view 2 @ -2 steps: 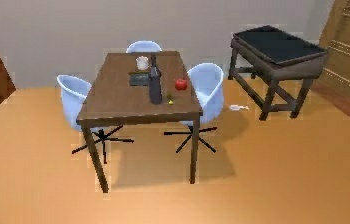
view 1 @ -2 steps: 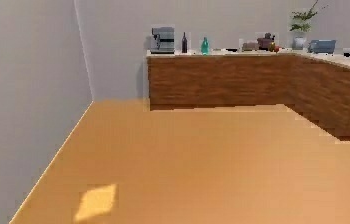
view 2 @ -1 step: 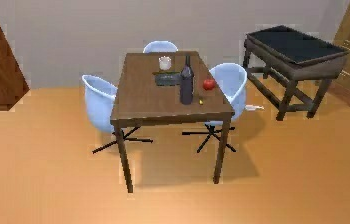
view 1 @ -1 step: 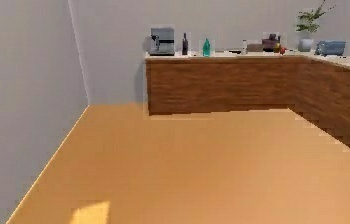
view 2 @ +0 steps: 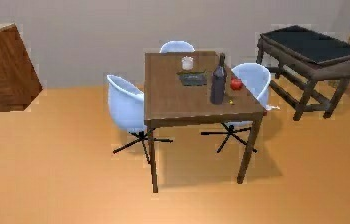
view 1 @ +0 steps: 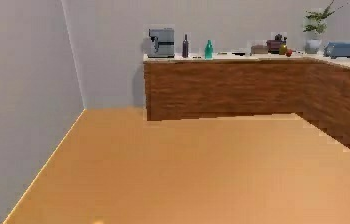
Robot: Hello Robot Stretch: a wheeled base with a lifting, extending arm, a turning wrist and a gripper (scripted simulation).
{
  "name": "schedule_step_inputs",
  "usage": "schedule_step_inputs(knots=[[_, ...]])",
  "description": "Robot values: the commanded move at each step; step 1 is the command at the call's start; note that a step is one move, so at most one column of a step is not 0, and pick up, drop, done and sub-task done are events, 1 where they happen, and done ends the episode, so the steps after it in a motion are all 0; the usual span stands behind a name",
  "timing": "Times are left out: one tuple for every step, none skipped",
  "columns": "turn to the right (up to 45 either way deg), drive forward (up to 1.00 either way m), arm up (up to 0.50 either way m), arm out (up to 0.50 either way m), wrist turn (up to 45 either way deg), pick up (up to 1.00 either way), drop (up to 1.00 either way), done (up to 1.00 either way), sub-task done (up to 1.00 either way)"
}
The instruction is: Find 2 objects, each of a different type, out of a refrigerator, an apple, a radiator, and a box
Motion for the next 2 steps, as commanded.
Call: schedule_step_inputs(knots=[[45.0, 0.0, 0.0, 0.0, 0.0, 0.0, 0.0, 0.0, 0.0], [42.0, 0.0, 0.0, 0.0, 0.0, 0.0, 0.0, 0.0, 0.0]])
